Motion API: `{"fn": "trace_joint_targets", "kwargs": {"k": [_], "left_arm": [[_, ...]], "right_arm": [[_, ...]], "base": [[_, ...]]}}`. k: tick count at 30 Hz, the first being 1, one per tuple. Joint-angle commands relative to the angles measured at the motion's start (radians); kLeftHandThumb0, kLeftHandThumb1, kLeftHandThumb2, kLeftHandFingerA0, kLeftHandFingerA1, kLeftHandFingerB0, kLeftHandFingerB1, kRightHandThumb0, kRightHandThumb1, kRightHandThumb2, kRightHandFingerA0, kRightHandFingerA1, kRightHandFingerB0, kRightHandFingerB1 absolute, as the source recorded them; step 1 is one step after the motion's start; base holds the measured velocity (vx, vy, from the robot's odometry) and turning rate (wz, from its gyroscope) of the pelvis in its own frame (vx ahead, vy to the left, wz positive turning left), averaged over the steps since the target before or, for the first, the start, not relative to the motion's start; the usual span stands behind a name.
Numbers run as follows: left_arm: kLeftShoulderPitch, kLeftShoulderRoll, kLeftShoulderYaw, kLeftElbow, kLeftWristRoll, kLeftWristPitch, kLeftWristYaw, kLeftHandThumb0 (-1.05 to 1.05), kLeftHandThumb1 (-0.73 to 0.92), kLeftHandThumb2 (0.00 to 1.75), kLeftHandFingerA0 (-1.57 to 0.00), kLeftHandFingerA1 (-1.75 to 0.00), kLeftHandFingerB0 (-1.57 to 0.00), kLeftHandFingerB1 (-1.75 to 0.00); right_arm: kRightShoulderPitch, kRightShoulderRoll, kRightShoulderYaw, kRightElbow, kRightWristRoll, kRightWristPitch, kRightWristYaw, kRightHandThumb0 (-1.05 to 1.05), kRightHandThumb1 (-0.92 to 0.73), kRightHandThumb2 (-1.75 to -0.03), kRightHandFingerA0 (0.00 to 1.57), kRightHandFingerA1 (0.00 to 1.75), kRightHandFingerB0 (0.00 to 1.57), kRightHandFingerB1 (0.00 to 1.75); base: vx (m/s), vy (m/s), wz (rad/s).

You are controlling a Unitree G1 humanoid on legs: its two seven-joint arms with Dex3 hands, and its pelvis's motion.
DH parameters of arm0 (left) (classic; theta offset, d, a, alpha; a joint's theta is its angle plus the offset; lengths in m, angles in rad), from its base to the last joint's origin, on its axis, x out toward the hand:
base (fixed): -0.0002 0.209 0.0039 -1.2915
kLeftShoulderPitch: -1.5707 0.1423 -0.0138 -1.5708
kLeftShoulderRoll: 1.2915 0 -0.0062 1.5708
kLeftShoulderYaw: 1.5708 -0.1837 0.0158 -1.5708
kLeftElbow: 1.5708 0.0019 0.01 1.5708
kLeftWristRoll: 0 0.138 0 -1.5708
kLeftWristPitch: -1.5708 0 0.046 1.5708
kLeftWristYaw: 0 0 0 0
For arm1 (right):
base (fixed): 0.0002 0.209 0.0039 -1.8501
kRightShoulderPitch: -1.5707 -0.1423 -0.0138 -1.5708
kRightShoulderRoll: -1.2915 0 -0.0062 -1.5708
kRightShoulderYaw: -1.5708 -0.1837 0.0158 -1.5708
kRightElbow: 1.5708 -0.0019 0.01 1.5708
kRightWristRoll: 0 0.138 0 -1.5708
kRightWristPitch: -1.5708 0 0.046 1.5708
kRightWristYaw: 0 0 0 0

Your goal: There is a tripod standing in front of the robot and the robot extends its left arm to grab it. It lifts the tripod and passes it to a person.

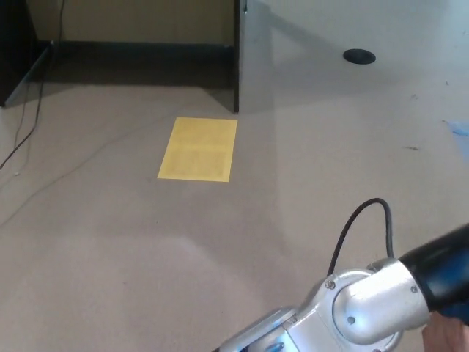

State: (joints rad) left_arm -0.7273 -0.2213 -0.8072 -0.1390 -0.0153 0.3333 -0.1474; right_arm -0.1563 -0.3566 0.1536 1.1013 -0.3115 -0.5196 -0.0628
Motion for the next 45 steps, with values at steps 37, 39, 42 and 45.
{"fn": "trace_joint_targets", "kwargs": {"k": [37, 39, 42, 45], "left_arm": [[0.426, 0.481, 0.865, -0.068, -0.144, -0.055, -0.273, -0.50, 0.32, 0.65, 0.00, -0.14, 0.00, -0.08], [0.498, 0.482, 0.937, -0.024, -0.159, -0.124, -0.271, -0.43, 0.31, 0.69, 0.00, -0.22, 0.00, -0.17], [0.583, 0.479, 1.003, 0.033, -0.148, -0.205, -0.256, -0.42, 0.30, 0.69, -0.01, -0.25, -0.01, -0.19], [0.643, 0.487, 1.064, 0.134, -0.152, -0.286, -0.265, -0.40, 0.40, 0.53, -0.08, -0.29, -0.01, -0.24]], "right_arm": [[0.004, -0.010, -0.031, 0.015, 0.017, 0.039, 0.032, -0.43, -0.64, -0.62, 0.73, 0.44, 0.59, 0.39], [0.008, -0.009, -0.034, 0.018, 0.024, 0.030, 0.037, -0.42, -0.65, -0.61, 0.72, 0.44, 0.58, 0.39], [0.009, -0.007, -0.037, 0.029, 0.028, 0.030, 0.037, -0.40, -0.67, -0.59, 0.74, 0.43, 0.61, 0.39], [0.003, -0.004, -0.044, 0.033, 0.038, 0.038, 0.047, -0.41, -0.67, -0.59, 0.73, 0.42, 0.60, 0.38]], "base": [[0.00, 0.000, 0.00], [0.00, 0.000, 0.00], [0.00, 0.000, 0.00], [0.00, 0.000, 0.00]]}}
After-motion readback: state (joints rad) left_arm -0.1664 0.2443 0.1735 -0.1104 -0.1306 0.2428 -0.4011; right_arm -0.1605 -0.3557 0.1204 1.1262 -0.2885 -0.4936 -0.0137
